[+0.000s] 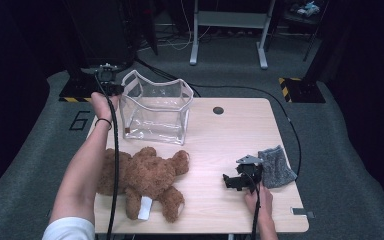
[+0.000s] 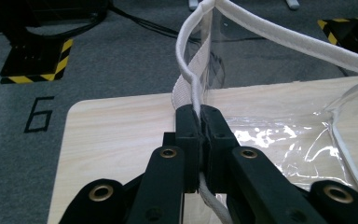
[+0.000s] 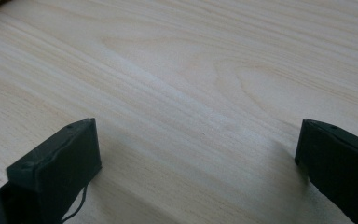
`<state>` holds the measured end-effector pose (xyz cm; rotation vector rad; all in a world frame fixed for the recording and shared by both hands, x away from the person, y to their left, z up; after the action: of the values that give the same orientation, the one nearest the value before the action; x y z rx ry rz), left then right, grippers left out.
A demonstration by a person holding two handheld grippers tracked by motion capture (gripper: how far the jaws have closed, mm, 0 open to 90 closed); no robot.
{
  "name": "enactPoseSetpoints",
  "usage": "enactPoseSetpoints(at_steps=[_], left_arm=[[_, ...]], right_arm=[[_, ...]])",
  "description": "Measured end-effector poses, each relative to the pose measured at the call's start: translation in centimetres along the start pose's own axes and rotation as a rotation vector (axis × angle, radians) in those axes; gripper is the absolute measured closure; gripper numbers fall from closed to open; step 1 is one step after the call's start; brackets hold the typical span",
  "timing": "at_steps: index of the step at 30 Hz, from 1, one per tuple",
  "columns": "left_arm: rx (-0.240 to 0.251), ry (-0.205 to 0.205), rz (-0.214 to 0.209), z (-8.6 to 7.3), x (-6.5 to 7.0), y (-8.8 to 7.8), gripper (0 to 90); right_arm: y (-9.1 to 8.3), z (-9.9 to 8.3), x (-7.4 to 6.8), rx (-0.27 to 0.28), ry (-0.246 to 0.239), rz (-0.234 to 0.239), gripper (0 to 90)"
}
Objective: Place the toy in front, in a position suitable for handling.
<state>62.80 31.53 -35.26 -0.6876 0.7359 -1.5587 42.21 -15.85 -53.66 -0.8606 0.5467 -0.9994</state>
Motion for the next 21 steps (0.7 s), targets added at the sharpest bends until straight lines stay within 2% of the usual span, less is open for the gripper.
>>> enactPoseSetpoints(at_steps=[9, 10, 11, 12, 17, 21], left_arm=[[0.003, -0.039, 0.029, -0.5, -2.6, -0.4, 86.5], [0.006, -0.053, 0.029, -0.5, -2.9, -0.4, 86.4], [0.008, -0.047, 0.032, -0.6, -3.3, -0.5, 86.3], [0.007, -0.063, 0.032, -0.7, -3.5, -0.5, 86.2], [0.005, -0.051, 0.048, -0.8, -4.6, -0.7, 85.5], [0.009, -0.054, 0.029, -0.9, -4.9, -0.8, 81.3]], right_arm=[[0.0, 0.0, 0.0, -0.001, -0.005, -0.001, 0.0], [0.0, 0.0, 0.0, -0.001, -0.005, -0.001, 0.0], [0.0, 0.0, 0.0, 0.0, -0.005, -0.001, 0.0], [0.0, 0.0, 0.0, 0.0, -0.007, -0.001, 0.0], [0.0, 0.0, 0.0, -0.001, -0.005, -0.001, 0.0], [0.0, 0.0, 0.0, -0.001, -0.005, -0.001, 0.0]])
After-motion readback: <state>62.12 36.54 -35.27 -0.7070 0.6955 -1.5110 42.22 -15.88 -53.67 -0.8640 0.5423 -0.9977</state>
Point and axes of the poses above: each handheld gripper's, and its own axes: y roughly forward along the jaws, z roughly out of its top, x roughly to its right, the point moved 1 cm from there along y, roughly forward along the jaws, and after that the axes turned 11 degrees about -x, right-handed, at the moved point
